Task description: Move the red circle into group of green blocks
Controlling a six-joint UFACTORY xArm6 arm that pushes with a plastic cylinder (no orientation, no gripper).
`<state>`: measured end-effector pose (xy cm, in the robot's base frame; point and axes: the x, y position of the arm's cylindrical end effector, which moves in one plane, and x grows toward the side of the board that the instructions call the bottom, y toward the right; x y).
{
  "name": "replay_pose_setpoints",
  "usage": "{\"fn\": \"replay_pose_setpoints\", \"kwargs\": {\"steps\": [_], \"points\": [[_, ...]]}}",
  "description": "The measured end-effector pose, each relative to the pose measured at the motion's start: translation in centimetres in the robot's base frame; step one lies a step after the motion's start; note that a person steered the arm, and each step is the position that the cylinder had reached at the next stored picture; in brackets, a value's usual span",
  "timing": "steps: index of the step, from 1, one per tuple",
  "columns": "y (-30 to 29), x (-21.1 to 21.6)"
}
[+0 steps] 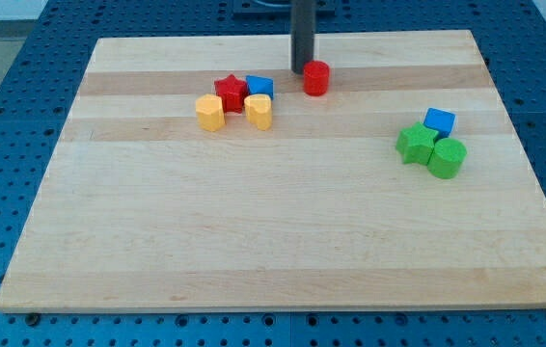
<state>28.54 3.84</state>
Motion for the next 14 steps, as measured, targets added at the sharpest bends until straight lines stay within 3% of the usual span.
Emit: {"fn": "replay_pose_setpoints", "kwargs": {"steps": [2,4,8,10,12,13,14], "points": [[5.2,3.6],[1.1,3.5],[11.3,9.8],[4.8,11.3],[5.7,20.9],[9.4,24.8],[13.0,25.6]]}}
